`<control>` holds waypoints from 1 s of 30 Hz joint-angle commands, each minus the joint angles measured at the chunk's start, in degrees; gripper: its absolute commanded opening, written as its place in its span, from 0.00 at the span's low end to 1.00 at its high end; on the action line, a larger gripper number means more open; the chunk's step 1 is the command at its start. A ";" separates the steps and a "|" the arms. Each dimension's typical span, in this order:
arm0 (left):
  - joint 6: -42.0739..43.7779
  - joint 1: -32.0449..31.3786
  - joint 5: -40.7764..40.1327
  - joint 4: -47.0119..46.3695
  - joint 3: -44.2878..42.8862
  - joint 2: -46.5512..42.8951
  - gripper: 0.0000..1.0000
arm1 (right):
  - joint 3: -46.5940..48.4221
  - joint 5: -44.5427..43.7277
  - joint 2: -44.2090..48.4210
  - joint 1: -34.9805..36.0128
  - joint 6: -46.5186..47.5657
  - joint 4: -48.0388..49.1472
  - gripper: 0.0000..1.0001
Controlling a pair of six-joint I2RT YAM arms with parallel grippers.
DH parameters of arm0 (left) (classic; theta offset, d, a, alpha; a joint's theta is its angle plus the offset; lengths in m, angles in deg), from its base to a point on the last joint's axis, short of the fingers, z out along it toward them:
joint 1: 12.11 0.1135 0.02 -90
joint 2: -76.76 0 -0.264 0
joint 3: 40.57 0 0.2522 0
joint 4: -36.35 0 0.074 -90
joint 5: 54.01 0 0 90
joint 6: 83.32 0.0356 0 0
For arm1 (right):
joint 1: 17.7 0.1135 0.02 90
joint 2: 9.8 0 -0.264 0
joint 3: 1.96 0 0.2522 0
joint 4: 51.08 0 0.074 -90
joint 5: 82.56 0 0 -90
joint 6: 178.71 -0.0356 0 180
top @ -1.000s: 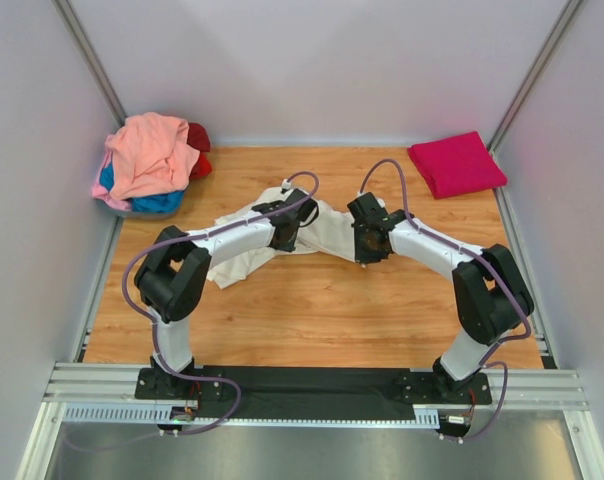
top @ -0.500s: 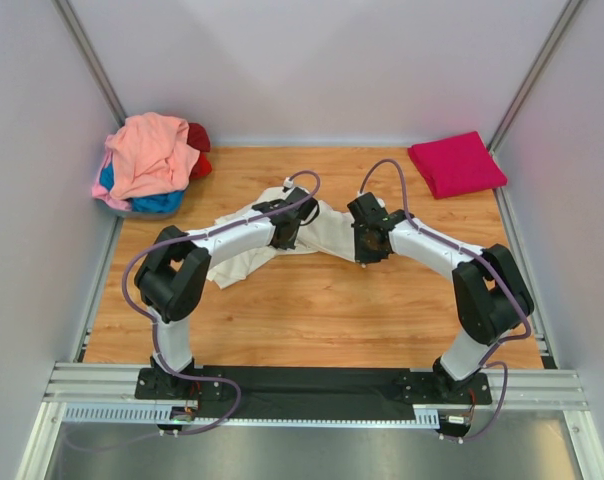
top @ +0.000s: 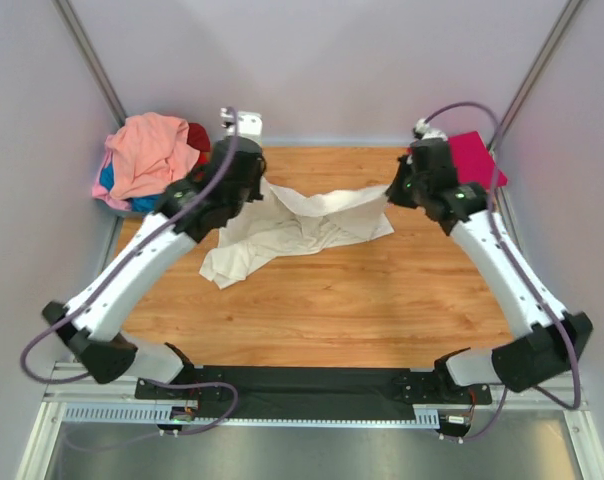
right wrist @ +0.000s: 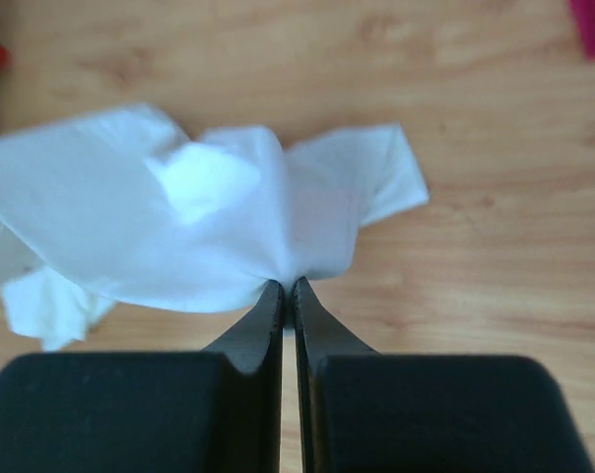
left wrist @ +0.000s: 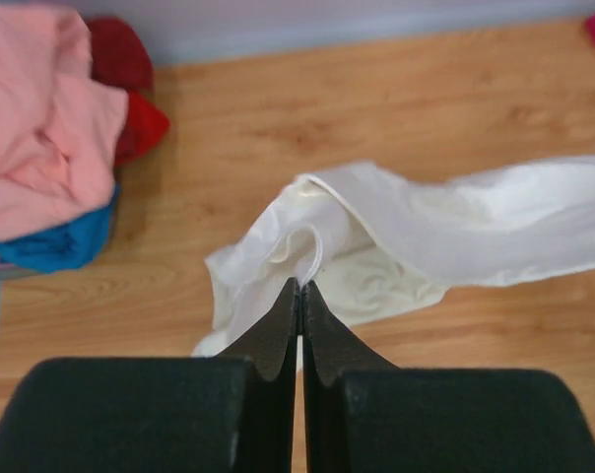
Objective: Fold and stack the t-shirts
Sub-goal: Flatten the tshirt out
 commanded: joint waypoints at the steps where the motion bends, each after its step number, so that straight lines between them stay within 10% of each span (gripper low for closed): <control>1: 5.13 -0.34 -3.64 5.96 -8.21 -9.24 0.00 | 9.82 -1.48 8.94 -3.92 2.32 -5.52 0.01; 17: 22.54 -0.42 18.93 -2.64 -19.31 -32.46 0.00 | 30.57 -19.75 37.18 -5.70 6.44 -9.22 0.00; 30: 40.02 -0.25 22.22 -16.87 -22.92 -19.14 0.00 | 34.36 -25.30 15.85 -5.87 8.56 -9.85 0.00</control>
